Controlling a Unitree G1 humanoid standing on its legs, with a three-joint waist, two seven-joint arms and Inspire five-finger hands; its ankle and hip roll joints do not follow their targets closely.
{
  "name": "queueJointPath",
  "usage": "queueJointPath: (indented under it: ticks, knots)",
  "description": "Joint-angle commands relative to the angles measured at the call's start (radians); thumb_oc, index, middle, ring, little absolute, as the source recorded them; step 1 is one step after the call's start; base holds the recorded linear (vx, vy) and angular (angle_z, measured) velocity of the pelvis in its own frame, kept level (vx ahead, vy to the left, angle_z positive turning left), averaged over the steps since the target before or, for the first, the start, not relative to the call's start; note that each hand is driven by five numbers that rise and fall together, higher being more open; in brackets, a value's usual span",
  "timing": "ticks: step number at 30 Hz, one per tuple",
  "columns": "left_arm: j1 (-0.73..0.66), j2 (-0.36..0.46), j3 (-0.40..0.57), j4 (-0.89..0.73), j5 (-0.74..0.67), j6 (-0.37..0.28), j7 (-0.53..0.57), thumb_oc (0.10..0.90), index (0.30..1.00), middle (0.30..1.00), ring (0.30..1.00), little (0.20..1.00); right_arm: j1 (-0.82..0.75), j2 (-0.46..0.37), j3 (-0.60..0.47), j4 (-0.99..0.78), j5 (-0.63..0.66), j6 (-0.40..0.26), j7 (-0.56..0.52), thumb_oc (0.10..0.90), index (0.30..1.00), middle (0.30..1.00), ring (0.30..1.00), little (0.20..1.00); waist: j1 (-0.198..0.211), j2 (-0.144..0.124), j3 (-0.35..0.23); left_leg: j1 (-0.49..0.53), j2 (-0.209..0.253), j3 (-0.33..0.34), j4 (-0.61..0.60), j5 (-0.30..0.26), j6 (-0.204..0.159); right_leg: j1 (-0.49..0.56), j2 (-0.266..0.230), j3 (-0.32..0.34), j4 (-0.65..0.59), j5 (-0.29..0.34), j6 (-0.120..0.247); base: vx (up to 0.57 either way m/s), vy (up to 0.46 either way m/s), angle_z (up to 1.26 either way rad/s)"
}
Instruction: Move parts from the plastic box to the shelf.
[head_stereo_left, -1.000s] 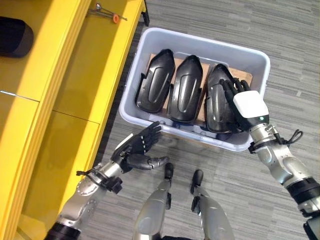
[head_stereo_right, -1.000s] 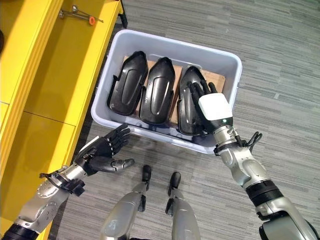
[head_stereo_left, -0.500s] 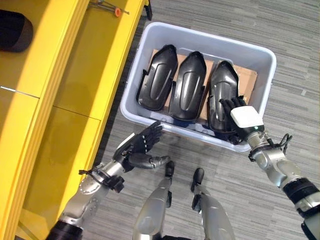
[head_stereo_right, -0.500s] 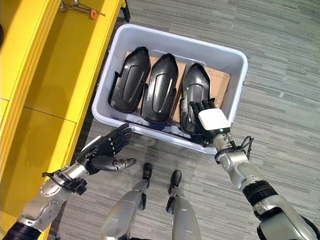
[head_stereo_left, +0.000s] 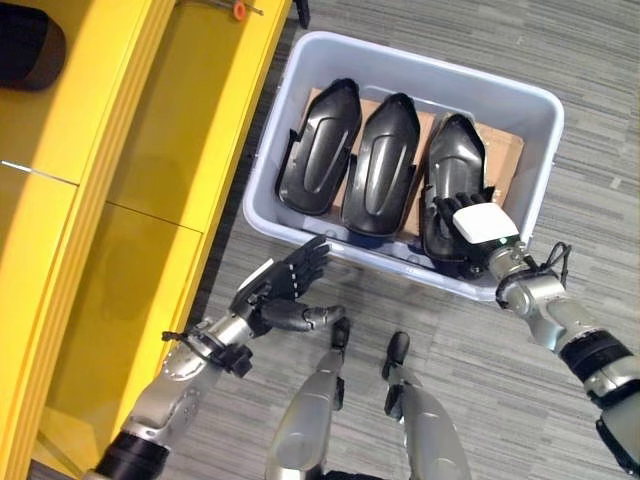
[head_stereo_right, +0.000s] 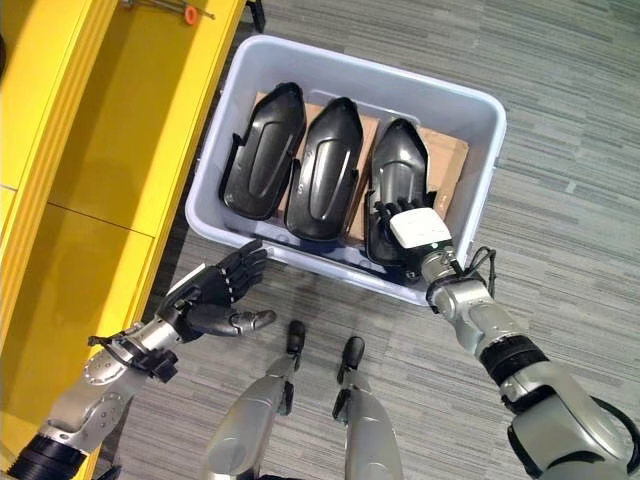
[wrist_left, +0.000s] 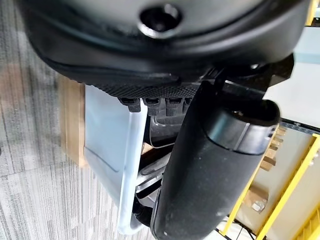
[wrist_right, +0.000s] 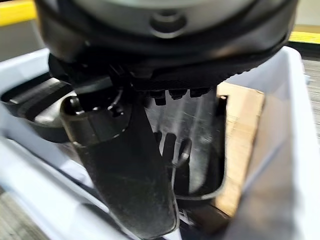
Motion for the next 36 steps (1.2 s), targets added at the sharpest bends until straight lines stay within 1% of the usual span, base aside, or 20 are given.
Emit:
queueJointPath:
  ticks: [1,4,5,7,8,9,10,11,13,16,19,21,22,24,29,32,36]
  knots:
    - [-0.013,-0.015,0.004,-0.081,-0.041,-0.061,-0.046,0.900,1.000,1.000,1.000,1.000,-0.111,-0.046,0.021,0.017,0.047,0.027,-0.035,0.900,1.000,1.000,1.000,1.000,-0.002,0.023,-0.023,-0.047,-0.013,0.011,0.075,-0.126,0.004,-0.020,-0.020,-0.022,0.191,-0.190,0.026,0.00,0.000,0.00]
    - [-0.023,-0.014,-0.002,-0.084,-0.044,-0.053,-0.040,0.900,1.000,1.000,1.000,1.000,-0.138,-0.035,0.025,0.092,0.049,0.044,-0.036,0.900,1.000,1.000,1.000,1.000,0.003,0.039,-0.023,-0.076,-0.020,0.010,0.083,-0.123,0.005,-0.052,-0.023,-0.027,0.214,-0.199,0.023,0.00,0.005,0.01]
    - [-0.022,-0.014,-0.002,-0.083,-0.044,-0.054,-0.041,0.900,1.000,1.000,1.000,1.000,-0.139,-0.034,0.026,0.096,0.047,0.044,-0.038,0.900,1.000,1.000,1.000,1.000,0.002,0.039,-0.023,-0.075,-0.022,0.010,0.084,-0.125,0.005,-0.054,-0.025,-0.027,0.219,-0.204,0.023,-0.01,0.016,0.04]
    - [-0.026,-0.014,-0.008,-0.080,-0.051,-0.063,-0.041,0.900,1.000,1.000,1.000,1.000,-0.153,-0.026,0.033,0.137,0.054,0.058,-0.041,0.900,1.000,1.000,1.000,1.000,0.005,0.047,-0.023,-0.096,-0.025,0.008,0.092,-0.123,0.004,-0.076,-0.027,-0.031,0.235,-0.208,0.021,0.00,0.006,0.02]
    - [-0.028,-0.016,-0.012,-0.079,-0.073,-0.074,-0.051,0.900,1.000,1.000,1.000,1.000,-0.160,-0.018,0.035,0.159,0.055,0.079,-0.049,0.900,1.000,1.000,1.000,1.000,0.007,0.051,-0.023,-0.109,-0.027,0.007,0.098,-0.122,0.004,-0.090,-0.029,-0.032,0.243,-0.210,0.020,0.00,0.000,0.00]
    - [-0.030,-0.023,-0.016,-0.079,-0.103,-0.080,-0.074,0.900,1.000,1.000,1.000,1.000,-0.162,-0.007,0.036,0.187,0.064,0.131,-0.062,0.900,1.000,1.000,1.000,1.000,0.009,0.057,-0.023,-0.123,-0.028,0.007,0.104,-0.123,0.006,-0.105,-0.030,-0.034,0.254,-0.213,0.018,-0.02,0.008,0.04]
    - [-0.030,-0.023,-0.016,-0.079,-0.103,-0.080,-0.074,0.900,1.000,1.000,1.000,1.000,-0.163,-0.007,0.037,0.188,0.065,0.131,-0.062,0.900,1.000,1.000,1.000,1.000,0.008,0.056,-0.023,-0.123,-0.028,0.007,0.104,-0.123,0.006,-0.106,-0.030,-0.034,0.255,-0.213,0.018,-0.03,0.026,0.03]
    - [-0.032,-0.037,-0.027,-0.091,-0.087,-0.093,-0.070,0.900,1.000,1.000,1.000,1.000,-0.159,0.018,0.016,0.254,0.105,0.216,-0.141,0.900,1.000,1.000,1.000,1.000,0.009,0.069,-0.023,-0.146,-0.030,0.005,0.110,-0.120,0.008,-0.134,-0.031,-0.034,0.271,-0.215,0.014,-0.03,0.028,0.03]
    - [-0.033,-0.046,-0.040,-0.092,-0.113,-0.094,-0.071,0.900,1.000,1.000,1.000,1.000,-0.154,0.053,-0.020,0.291,0.110,0.245,-0.142,0.900,1.000,1.000,1.000,1.000,0.008,0.080,-0.023,-0.161,-0.035,0.003,0.116,-0.120,0.007,-0.153,-0.032,-0.033,0.285,-0.220,0.011,-0.03,0.039,0.02]
    - [-0.043,-0.063,-0.054,-0.086,-0.094,-0.102,-0.066,0.900,1.000,1.000,1.000,1.000,-0.135,0.100,-0.036,0.335,0.076,0.245,-0.158,0.900,1.000,1.000,1.000,1.000,0.005,0.092,-0.023,-0.180,-0.039,0.003,0.117,-0.115,0.007,-0.177,-0.034,-0.032,0.294,-0.222,0.006,-0.01,0.033,0.04]
    - [-0.054,-0.072,-0.072,-0.076,-0.092,-0.115,-0.056,0.900,1.000,1.000,1.000,1.000,-0.133,0.125,-0.029,0.376,0.065,0.250,-0.191,0.900,1.000,1.000,1.000,1.000,0.004,0.103,-0.023,-0.197,-0.040,0.005,0.120,-0.112,0.008,-0.199,-0.038,-0.032,0.303,-0.223,0.005,0.00,0.000,0.00]
    - [-0.059,-0.074,-0.081,-0.075,-0.086,-0.118,-0.050,0.900,1.000,1.000,1.000,1.000,-0.133,0.135,-0.028,0.395,0.064,0.265,-0.225,0.900,1.000,1.000,1.000,1.000,0.004,0.110,-0.023,-0.207,-0.040,0.007,0.120,-0.108,0.008,-0.211,-0.039,-0.032,0.308,-0.223,0.003,-0.01,0.006,0.02]
    - [-0.059,-0.074,-0.081,-0.075,-0.086,-0.119,-0.049,0.900,1.000,1.000,1.000,1.000,-0.133,0.136,-0.027,0.396,0.064,0.266,-0.227,0.900,1.000,1.000,1.000,1.000,0.004,0.111,-0.023,-0.208,-0.040,0.007,0.120,-0.108,0.008,-0.212,-0.039,-0.032,0.309,-0.223,0.003,0.00,0.000,0.00]
    - [-0.060,-0.071,-0.093,-0.075,-0.087,-0.126,-0.052,0.900,1.000,1.000,1.000,1.000,-0.141,0.135,-0.028,0.412,0.071,0.290,-0.280,0.900,1.000,1.000,1.000,1.000,0.003,0.122,-0.023,-0.217,-0.042,0.009,0.117,-0.103,0.006,-0.225,-0.040,-0.031,0.309,-0.222,0.001,0.00,0.000,0.00]
    - [-0.061,-0.066,-0.101,-0.081,-0.092,-0.129,-0.057,0.900,1.000,1.000,1.000,1.000,-0.155,0.123,-0.035,0.424,0.074,0.309,-0.378,0.900,1.000,1.000,1.000,1.000,-0.003,0.129,-0.023,-0.214,-0.040,0.015,0.115,-0.102,0.005,-0.227,-0.041,-0.029,0.311,-0.221,0.000,0.00,0.000,0.00]
    - [-0.050,-0.060,-0.101,-0.090,-0.095,-0.132,-0.060,0.900,1.000,1.000,1.000,1.000,-0.163,0.099,-0.037,0.410,0.072,0.312,-0.393,0.900,1.000,1.000,1.000,1.000,-0.006,0.129,-0.023,-0.208,-0.036,0.020,0.117,-0.104,0.004,-0.224,-0.045,-0.028,0.312,-0.220,0.002,0.00,0.000,0.00]
    - [-0.038,-0.054,-0.093,-0.098,-0.094,-0.126,-0.060,0.900,1.000,1.000,1.000,1.000,-0.163,0.080,-0.039,0.389,0.065,0.304,-0.364,0.900,1.000,1.000,1.000,1.000,-0.010,0.124,-0.023,-0.199,-0.032,0.024,0.120,-0.108,0.002,-0.215,-0.047,-0.027,0.312,-0.220,0.003,0.00,0.000,0.00]
